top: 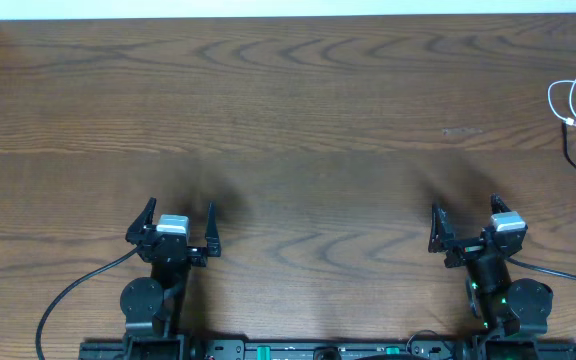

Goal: Untangle cables

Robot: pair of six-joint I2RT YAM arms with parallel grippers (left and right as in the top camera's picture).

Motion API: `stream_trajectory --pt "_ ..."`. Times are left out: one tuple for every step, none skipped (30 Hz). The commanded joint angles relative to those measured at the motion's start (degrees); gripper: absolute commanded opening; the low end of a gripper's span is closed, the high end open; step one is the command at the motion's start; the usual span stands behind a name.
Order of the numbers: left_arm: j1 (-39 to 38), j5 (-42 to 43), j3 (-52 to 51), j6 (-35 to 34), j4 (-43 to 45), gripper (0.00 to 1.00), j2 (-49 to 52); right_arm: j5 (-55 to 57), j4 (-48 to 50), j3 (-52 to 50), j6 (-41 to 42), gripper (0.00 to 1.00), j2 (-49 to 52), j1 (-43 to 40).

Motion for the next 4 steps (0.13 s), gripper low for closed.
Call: stream_trajectory --pt "0.15 -0.31 -1.05 0.79 -1.95 1.00 -0.31 0.02 -0.24 -0.11 0.50 0.99 -0.24 0.50" --pt "0.15 -0.31 -1.05 0.79 -1.95 1.00 -0.31 0.02 -0.24 -0.11 0.50 0.99 -0.24 0.50" --pt "0.15 -0.31 -1.05 0.81 -1.95 1.00 -0.31 0.02 -0.26 -0.11 0.50 0.99 -0.24 0.50" --pt "0.15 -0.31 -1.05 0.81 -1.95 1.00 -0.31 0.02 -0.24 -0.11 0.50 0.99 -0.24 0.50"
